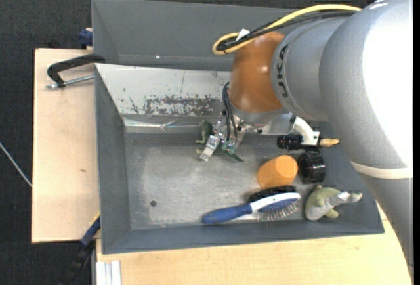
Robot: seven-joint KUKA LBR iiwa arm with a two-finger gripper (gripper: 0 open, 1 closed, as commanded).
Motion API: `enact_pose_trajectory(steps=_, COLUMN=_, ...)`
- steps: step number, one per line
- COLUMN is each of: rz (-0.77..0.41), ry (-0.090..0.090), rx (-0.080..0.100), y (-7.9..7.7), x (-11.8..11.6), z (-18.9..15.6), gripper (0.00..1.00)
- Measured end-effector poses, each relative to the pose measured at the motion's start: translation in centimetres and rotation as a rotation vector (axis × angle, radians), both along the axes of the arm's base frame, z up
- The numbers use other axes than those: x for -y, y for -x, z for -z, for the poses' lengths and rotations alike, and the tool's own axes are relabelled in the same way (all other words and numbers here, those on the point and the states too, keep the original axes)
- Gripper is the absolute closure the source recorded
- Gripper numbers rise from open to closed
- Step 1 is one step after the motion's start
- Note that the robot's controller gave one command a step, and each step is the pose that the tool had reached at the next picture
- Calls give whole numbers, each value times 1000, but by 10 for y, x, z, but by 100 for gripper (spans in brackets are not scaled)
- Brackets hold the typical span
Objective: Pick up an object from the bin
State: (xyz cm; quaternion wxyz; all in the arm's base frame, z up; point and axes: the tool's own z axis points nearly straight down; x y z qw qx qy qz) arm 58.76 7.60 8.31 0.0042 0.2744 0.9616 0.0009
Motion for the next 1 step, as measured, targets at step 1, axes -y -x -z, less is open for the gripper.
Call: enact_pose_trajectory(steps=1, rz=-2, ry=-3, rx=4, y=-3, x=-1, z=-77, gripper=100)
